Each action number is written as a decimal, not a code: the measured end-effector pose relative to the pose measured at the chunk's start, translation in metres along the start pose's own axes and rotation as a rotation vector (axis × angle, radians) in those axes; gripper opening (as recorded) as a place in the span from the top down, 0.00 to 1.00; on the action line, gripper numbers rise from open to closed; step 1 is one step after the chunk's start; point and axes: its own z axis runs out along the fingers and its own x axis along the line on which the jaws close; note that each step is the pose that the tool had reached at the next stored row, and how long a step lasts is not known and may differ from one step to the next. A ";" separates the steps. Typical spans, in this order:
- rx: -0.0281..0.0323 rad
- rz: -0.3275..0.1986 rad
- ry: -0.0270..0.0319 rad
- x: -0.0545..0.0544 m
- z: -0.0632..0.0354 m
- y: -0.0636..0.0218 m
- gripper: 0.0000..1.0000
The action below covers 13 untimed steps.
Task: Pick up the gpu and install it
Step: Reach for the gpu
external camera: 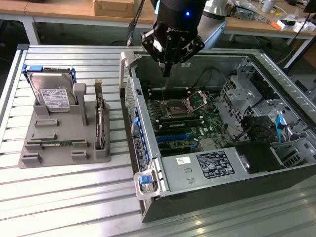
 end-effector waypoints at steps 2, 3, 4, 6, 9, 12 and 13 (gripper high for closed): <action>0.0000 0.000 0.0000 0.004 -0.0001 -0.0003 0.89; 0.0000 0.000 0.0000 0.005 -0.0001 -0.0004 0.89; 0.0000 0.000 0.0000 0.006 -0.0002 -0.0004 0.89; 0.0000 0.000 0.0000 0.009 -0.0003 -0.0006 0.89; 0.0000 0.000 0.0000 0.013 -0.0003 -0.0009 0.89; 0.0000 0.000 0.0000 0.016 -0.0004 -0.0012 0.89; 0.0000 0.000 0.0000 0.017 -0.0005 -0.0012 0.89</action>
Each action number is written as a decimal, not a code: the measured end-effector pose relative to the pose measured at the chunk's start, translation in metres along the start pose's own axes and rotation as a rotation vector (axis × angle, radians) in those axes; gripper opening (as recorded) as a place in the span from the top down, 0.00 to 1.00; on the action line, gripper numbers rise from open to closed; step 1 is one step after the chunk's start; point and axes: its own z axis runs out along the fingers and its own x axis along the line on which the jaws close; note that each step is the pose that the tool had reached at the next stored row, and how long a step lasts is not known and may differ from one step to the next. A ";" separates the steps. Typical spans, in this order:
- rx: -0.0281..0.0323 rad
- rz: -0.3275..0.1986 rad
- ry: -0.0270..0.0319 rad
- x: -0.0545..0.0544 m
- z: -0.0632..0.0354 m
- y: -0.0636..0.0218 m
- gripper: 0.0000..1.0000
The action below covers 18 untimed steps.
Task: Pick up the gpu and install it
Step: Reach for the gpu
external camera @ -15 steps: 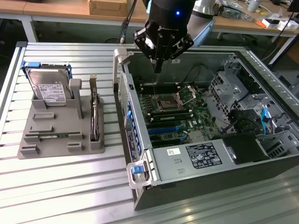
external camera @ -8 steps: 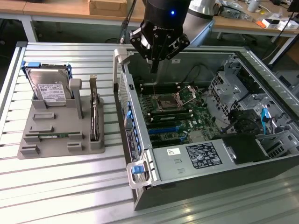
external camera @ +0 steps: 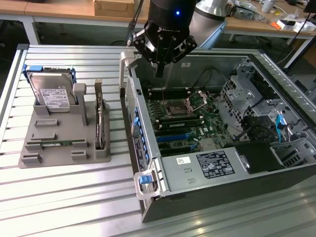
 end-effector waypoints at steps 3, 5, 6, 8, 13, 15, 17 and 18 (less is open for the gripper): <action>0.0000 0.000 0.0000 0.003 -0.0001 -0.0002 0.89; 0.0001 0.000 0.0000 0.005 -0.0001 -0.0003 0.89; 0.0000 0.000 0.0000 0.006 -0.0001 -0.0004 0.89; 0.0000 0.000 0.0000 0.007 -0.0002 -0.0006 0.89; 0.0000 0.000 0.0000 0.014 -0.0004 -0.0010 0.89; 0.0000 0.000 0.0000 0.016 -0.0005 -0.0012 0.89; 0.0001 0.000 0.0001 0.018 -0.0005 -0.0014 0.89; 0.0000 0.000 0.0000 0.019 -0.0005 -0.0015 0.89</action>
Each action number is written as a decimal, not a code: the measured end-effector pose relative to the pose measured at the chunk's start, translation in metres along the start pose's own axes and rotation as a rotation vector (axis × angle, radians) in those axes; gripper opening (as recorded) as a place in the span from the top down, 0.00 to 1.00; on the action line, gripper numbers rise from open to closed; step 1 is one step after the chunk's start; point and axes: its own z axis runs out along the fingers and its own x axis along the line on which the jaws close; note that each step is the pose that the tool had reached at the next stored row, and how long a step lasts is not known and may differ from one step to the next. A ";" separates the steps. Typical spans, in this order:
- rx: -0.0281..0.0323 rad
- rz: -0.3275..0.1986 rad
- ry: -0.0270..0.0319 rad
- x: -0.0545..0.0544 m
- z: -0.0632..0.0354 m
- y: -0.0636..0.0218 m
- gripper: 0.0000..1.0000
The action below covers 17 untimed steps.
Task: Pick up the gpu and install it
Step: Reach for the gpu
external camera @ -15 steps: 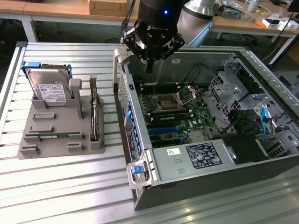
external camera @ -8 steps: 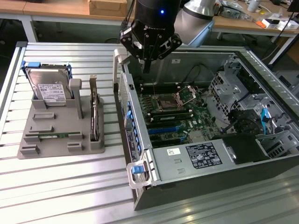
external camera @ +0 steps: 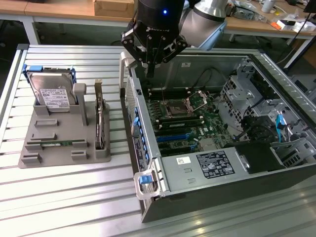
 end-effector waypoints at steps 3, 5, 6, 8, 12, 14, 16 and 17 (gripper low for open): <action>0.0000 0.000 0.0000 0.003 -0.0001 -0.0002 0.89; 0.0001 0.000 0.0000 0.004 -0.0001 -0.0003 0.89; 0.0000 0.000 0.0000 0.004 -0.0001 -0.0003 0.89; 0.0001 0.000 0.0000 0.006 -0.0002 -0.0004 0.89; 0.0000 0.000 0.0000 0.008 -0.0002 -0.0006 0.89; 0.0001 0.000 0.0000 0.009 -0.0003 -0.0007 0.89; 0.0000 0.000 0.0000 0.010 -0.0003 -0.0008 0.89; 0.0000 0.000 0.0000 0.011 -0.0003 -0.0008 0.89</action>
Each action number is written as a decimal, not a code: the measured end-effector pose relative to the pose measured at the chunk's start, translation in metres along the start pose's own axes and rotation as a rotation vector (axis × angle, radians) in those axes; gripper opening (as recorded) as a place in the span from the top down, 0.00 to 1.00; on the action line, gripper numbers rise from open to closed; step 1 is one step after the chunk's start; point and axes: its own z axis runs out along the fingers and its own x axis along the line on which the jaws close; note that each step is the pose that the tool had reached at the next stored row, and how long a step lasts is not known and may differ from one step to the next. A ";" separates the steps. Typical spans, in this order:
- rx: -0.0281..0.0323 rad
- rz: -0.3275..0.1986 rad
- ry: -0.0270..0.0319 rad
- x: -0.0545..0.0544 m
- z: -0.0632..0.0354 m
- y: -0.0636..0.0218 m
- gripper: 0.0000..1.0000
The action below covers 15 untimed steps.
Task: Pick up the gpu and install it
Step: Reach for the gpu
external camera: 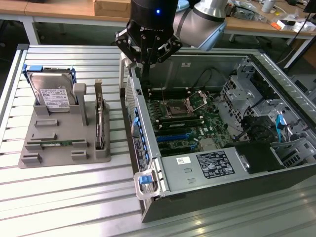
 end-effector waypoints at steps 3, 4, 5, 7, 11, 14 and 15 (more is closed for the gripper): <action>0.0000 0.000 0.0000 0.001 0.0000 -0.0001 0.89; 0.0001 0.000 0.0000 0.002 -0.0001 -0.0002 0.89; 0.0000 0.000 0.0000 0.002 0.0000 -0.0002 0.89; 0.0000 0.000 0.0000 0.003 0.0000 -0.0002 0.89; 0.0000 0.000 0.0000 0.004 -0.0001 -0.0004 0.89; 0.0000 0.000 0.0000 0.006 -0.0001 -0.0004 0.89; 0.0000 0.000 -0.0001 0.006 -0.0001 -0.0005 0.89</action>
